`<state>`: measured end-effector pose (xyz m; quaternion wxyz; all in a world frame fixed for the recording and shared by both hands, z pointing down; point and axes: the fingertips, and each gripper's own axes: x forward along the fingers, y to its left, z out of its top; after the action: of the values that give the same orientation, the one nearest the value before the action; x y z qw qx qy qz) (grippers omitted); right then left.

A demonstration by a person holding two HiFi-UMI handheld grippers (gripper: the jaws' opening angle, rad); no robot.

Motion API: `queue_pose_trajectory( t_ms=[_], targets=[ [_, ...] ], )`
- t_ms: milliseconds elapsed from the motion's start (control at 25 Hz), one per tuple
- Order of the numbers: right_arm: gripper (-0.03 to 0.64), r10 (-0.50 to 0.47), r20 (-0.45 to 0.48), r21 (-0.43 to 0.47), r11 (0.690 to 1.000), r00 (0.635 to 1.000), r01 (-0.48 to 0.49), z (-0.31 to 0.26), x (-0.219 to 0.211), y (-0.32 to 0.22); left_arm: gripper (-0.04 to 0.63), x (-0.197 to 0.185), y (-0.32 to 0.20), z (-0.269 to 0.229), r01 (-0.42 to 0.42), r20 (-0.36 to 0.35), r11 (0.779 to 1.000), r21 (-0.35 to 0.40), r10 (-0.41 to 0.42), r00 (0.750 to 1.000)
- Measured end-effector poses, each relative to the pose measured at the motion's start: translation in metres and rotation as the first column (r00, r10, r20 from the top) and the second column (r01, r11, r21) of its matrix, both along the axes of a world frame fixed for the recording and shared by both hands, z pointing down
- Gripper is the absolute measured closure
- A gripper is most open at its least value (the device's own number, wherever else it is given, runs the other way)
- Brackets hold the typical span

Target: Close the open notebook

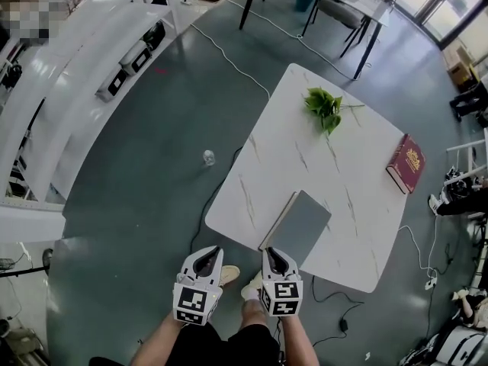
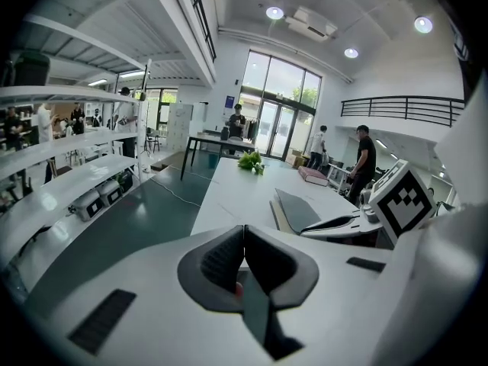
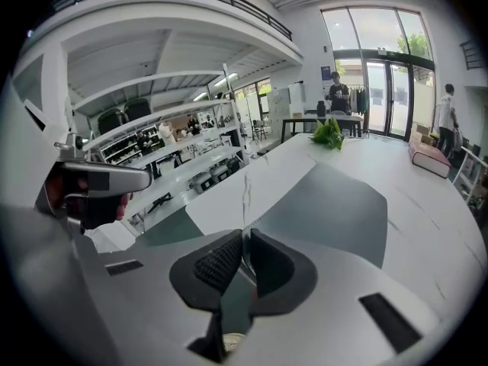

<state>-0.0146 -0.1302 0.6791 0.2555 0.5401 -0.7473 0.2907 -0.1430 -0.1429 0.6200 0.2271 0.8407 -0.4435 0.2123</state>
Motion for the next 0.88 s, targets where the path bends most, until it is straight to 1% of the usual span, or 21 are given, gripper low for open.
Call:
queue_pose_trajectory(
  t_ms=[400,880],
  targets=[
    [0.566,-0.012,0.002,-0.044,0.999,1.000,0.012,0.025,-0.005,-0.003,0.571,-0.005,-0.009,0.013,0.026,-0.008,1.000,-0.012,-0.026,1.000],
    [0.558,-0.042,-0.026,-0.038,0.998,0.999,0.041,0.030,-0.009,-0.004,0.571,-0.004,-0.006,0.020,0.037,-0.010,0.999,-0.025,-0.037,0.999]
  ],
)
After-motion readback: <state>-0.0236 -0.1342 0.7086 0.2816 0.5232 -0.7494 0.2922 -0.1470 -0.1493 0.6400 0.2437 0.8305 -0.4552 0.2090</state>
